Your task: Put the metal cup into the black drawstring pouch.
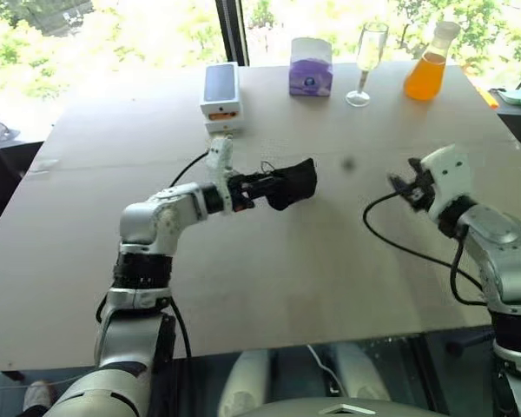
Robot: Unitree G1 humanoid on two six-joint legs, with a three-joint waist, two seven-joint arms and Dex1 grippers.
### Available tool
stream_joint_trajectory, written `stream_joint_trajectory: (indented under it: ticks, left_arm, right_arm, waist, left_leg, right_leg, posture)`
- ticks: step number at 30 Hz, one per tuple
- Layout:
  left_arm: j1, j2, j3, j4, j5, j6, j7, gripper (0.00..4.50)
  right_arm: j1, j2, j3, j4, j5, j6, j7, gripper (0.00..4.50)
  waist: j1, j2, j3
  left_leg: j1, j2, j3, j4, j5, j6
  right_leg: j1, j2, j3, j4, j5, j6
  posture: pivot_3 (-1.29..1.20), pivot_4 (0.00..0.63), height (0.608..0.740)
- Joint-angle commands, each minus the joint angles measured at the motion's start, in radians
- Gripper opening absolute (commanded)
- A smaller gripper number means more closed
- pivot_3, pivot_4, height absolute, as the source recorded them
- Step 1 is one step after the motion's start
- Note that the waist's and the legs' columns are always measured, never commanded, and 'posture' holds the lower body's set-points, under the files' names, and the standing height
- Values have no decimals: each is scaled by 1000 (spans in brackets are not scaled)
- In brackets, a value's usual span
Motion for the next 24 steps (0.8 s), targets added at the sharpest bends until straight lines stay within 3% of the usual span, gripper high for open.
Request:
stream_joint_trajectory:
  ticks: [1,2,7,12,24]
  left_arm:
    - [92,59,80,-102,-72,79,-1,2807]
    - [131,75,103,-120,-67,69,10,2807]
    - [314,132,161,-240,9,-107,49,2807]
    - [548,90,258,-424,33,-384,26,2807]
    - [856,111,407,-625,-64,-410,34,2807]
  right_arm:
    - [45,9,5,-131,72,14,42,4157]
    - [69,13,9,-158,94,22,54,4432]
    - [147,5,14,-237,145,31,82,4432]
    - [258,-34,-47,-278,178,-16,127,4432]
    - [481,-148,-237,-308,277,-112,280,4432]
  waist:
    - [-1,0,0]
    - [-1,0,0]
    - [3,0,0]
    - [21,0,0]
    - [28,0,0]
  left_leg:
    - [0,0,1,0,0,0]
    - [0,0,1,0,0,0]
    - [1,0,-2,0,0,0]
    - [1,0,-2,-1,-2,3]
    - [5,0,-2,-1,-3,5]
  right_leg:
    - [0,0,1,0,0,0]
    - [0,-1,1,-1,0,0]
    - [0,-1,2,-1,0,0]
    - [2,-3,2,-3,0,0]
    - [7,-3,1,-3,0,0]
  posture:
    - [0,150,740]
    - [0,150,740]
    - [0,150,740]
    - [0,150,740]
    - [0,150,740]
